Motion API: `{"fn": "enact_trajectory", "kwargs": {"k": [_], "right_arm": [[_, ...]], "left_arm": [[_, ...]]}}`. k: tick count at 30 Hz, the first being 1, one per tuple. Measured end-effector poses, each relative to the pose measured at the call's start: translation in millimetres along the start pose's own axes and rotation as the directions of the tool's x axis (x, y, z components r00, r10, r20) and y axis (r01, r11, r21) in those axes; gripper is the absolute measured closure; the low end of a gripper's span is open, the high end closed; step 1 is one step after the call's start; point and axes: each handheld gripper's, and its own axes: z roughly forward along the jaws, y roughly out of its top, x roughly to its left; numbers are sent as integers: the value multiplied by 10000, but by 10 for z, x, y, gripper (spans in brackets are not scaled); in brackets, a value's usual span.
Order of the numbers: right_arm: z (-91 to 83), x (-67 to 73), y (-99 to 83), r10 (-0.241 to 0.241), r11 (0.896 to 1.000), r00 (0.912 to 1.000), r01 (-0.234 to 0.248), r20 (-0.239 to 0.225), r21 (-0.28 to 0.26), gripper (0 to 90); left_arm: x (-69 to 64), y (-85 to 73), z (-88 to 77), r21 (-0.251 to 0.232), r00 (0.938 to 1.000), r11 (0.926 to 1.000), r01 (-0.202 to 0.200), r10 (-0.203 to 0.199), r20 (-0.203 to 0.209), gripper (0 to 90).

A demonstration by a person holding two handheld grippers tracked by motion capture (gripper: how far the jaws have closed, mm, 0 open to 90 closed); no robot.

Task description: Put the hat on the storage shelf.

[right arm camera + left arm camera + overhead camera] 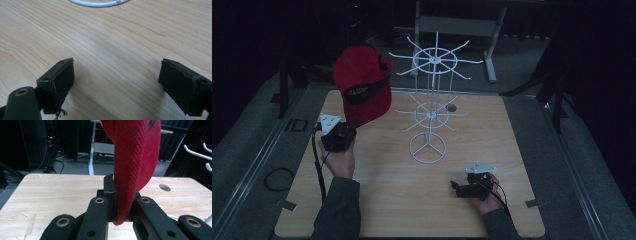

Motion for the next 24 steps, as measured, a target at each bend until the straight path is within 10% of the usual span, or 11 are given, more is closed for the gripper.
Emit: {"fn": "enact_trajectory", "kwargs": {"k": [24], "right_arm": [[1,-1,0,-16,10000,10000,16,16,-22,131]], "left_arm": [[-106,278,-268,-930,9991,9951,-338,361,234,861]]}}
